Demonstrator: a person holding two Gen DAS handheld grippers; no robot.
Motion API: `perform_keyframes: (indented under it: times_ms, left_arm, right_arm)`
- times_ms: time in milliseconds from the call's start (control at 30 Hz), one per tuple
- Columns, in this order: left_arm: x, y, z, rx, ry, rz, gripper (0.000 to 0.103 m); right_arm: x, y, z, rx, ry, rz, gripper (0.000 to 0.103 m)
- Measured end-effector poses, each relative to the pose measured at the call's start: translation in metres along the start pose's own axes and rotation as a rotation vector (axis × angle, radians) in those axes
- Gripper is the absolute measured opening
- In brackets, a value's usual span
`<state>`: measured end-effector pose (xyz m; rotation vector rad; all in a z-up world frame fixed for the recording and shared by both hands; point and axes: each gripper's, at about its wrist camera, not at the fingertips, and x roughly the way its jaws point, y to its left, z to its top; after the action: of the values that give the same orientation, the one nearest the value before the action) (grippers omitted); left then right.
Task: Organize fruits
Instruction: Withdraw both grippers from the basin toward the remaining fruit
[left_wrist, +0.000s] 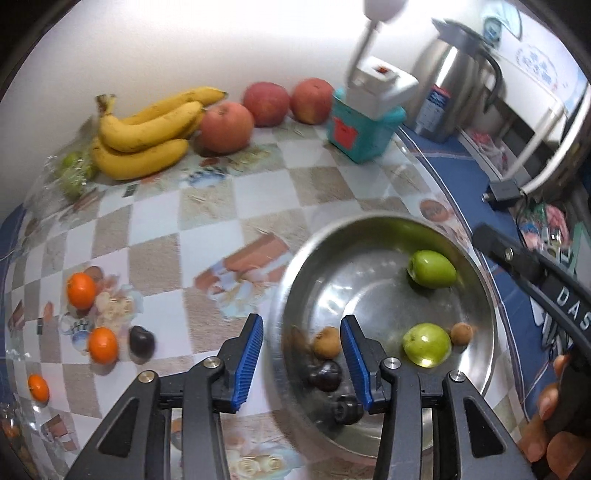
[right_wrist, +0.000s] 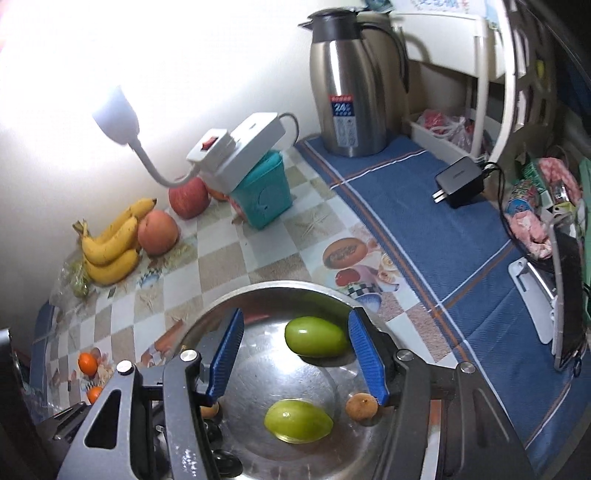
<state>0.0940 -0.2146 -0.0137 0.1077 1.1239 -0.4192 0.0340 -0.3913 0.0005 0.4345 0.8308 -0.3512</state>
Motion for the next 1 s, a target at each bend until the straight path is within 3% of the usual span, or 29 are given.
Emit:
perform_keyframes:
  times_ms: [133,333,500,567,733,833,1000]
  left_arm:
    - [-0.006,0.019,0.002,-0.043,-0.015,0.01,0.049]
    - [-0.003,0.046,-0.002,-0.106,0.001,0.042,0.063]
    - [-0.001,0.066,-0.006,-0.142,0.014,0.119,0.085]
    - [-0.001,0.073,-0.008,-0.156,0.019,0.144,0.09]
    - [-0.001,0.089,-0.011,-0.203,0.028,0.13,0.096]
    - [-0.002,0.094,-0.011,-0.205,0.022,0.137,0.1]
    - [0.0,0.101,-0.013,-0.215,0.032,0.147,0.103]
  right_arm:
    - [-0.001,-0.001,-0.003,0.023,0.012,0.001,0.06]
    - [0.006,0.008,-0.011,-0.004,0.053,-0.016,0.06]
    - [0.012,0.025,-0.019,-0.072,0.082,-0.022,0.074]
    - [0.014,0.033,-0.022,-0.108,0.084,-0.023,0.083]
    - [0.016,0.047,-0.028,-0.16,0.088,-0.015,0.086]
    - [0.016,0.053,-0.03,-0.176,0.085,-0.012,0.096]
    - [0.014,0.062,-0.034,-0.203,0.069,-0.012,0.096]
